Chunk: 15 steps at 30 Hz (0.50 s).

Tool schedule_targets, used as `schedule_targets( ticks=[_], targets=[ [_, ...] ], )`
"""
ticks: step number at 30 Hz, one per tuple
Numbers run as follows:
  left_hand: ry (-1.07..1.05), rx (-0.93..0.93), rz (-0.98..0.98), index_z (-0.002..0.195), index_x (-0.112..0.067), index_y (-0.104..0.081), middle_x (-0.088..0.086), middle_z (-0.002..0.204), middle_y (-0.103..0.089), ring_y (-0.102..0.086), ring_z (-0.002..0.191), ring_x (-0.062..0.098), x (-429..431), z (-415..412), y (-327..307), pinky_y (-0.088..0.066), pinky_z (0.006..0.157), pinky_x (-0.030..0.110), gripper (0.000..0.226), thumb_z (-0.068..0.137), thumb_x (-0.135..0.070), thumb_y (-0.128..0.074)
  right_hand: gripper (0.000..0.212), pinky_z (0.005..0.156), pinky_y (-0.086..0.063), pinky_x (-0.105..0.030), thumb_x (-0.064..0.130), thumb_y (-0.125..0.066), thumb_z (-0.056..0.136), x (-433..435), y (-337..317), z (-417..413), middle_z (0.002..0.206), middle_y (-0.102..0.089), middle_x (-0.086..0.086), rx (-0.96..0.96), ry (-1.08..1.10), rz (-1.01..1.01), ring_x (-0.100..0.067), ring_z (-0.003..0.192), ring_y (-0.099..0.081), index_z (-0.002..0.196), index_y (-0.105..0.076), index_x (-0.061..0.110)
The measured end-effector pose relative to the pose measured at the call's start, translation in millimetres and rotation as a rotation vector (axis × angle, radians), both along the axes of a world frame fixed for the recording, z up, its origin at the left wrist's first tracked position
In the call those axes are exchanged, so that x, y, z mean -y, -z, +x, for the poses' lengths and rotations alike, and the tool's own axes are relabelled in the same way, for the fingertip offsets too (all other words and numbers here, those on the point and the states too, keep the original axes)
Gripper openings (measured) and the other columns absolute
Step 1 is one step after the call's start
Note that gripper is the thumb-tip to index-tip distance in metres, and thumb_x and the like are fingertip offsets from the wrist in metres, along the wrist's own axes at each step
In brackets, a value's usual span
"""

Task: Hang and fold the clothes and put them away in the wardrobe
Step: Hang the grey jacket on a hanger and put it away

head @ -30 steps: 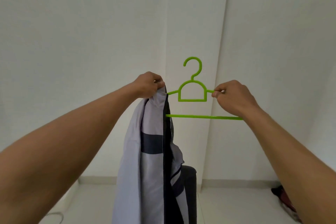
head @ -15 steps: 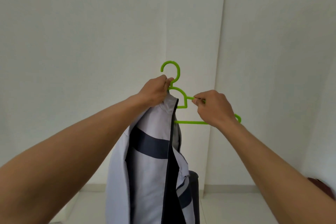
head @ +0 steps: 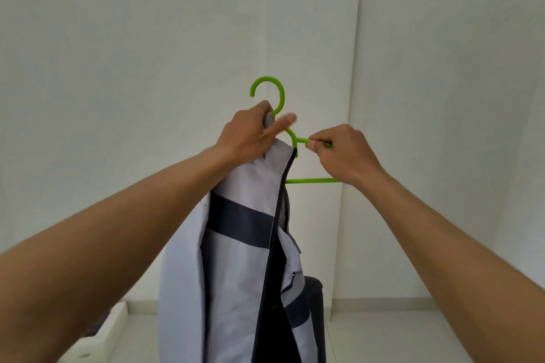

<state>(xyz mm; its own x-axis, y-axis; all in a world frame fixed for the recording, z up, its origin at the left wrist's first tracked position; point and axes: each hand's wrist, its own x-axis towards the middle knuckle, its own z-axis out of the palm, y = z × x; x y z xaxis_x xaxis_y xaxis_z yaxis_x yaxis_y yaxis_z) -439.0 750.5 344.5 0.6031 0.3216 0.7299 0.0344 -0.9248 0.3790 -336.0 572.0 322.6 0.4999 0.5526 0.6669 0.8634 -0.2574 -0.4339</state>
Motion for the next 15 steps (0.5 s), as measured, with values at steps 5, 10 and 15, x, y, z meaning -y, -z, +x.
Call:
schedule_targets(
  ticks=[5,10,15],
  targets=[
    [-0.019,-0.043,0.046,0.076,-0.014,-0.045,-0.005,0.066,-0.05,-0.048,0.064,0.018,-1.1,3.2,-1.6,-0.037,0.061,0.036,0.054,0.092,-0.065,-0.052,0.03,0.089,-0.047,-0.037,0.028,-0.056,0.102,-7.7,9.8,7.3,0.113,-0.072,-0.004,0.112,0.04,-0.019,-0.024,0.105,-0.061,0.128,-0.069,0.02],
    [-0.065,0.004,0.048,0.068,-0.021,-0.04,-0.003,0.062,-0.044,-0.044,0.059,0.017,-8.4,0.0,-8.3,-0.034,0.059,0.036,0.05,0.095,-0.061,-0.051,0.042,0.104,-0.043,-0.045,0.019,-0.067,0.088,-20.4,75.1,-18.7,0.127,-0.05,-0.015,0.411,0.091,0.273,-0.035,0.121,-0.049,0.126,-0.049,0.01],
    [-0.08,0.058,0.023,0.079,-0.009,-0.054,0.0,0.065,-0.048,-0.049,0.066,0.021,-21.6,-6.7,-23.0,-0.039,0.066,0.038,0.055,0.096,-0.061,-0.049,0.035,0.08,-0.05,-0.032,0.026,-0.061,0.095,-23.7,139.5,-24.0,0.118,-0.048,0.007,-0.153,-0.087,-0.069,-0.018,0.103,-0.057,0.118,-0.035,0.028]
  ],
)
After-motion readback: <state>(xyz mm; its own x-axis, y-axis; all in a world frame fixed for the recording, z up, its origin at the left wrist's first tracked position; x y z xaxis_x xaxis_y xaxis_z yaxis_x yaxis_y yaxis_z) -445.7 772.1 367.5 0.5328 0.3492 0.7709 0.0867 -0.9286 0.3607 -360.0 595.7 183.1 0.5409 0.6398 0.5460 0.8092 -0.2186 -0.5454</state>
